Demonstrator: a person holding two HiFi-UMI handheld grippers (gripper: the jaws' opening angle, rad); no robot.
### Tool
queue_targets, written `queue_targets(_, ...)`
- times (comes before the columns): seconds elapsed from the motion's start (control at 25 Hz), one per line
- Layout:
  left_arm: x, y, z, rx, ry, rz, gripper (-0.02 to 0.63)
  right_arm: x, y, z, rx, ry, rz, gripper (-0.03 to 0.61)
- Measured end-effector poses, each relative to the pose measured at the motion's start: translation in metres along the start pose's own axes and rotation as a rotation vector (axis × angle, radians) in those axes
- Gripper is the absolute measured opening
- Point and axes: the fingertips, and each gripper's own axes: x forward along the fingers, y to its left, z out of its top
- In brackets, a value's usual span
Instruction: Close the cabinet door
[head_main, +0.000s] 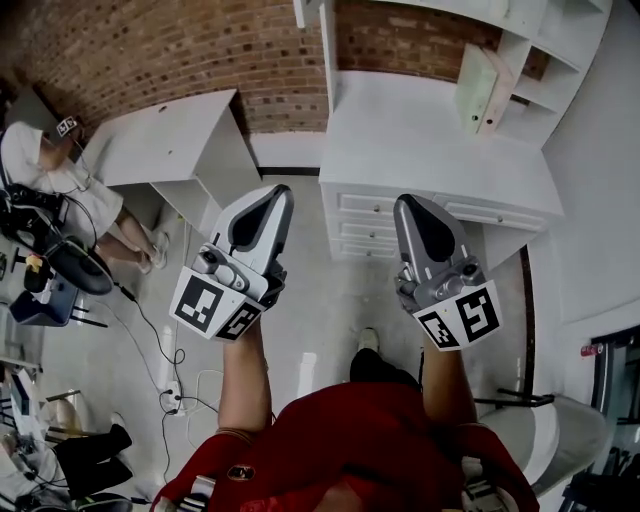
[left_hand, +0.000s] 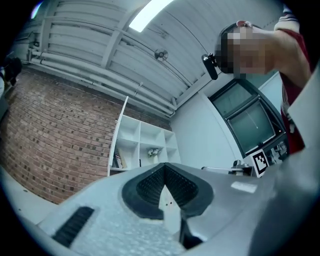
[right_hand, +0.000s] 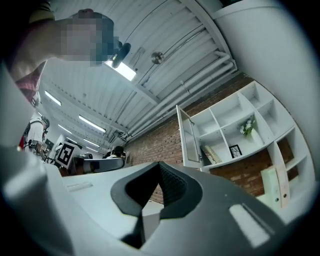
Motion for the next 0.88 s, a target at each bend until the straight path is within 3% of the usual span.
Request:
queue_targets(0.44,0.124,0.056,-0.033,0.054,0.014,0.071,0.003,0.061,-0.125,-0.026,0.024,0.003,0.089,0.012)
queue_targets(0.88,0.190,0.089,-0.042,0.124,0.058,0.106,0.003,0.085,-0.177,-0.039,0.053,-0.007,0.118,0.013)
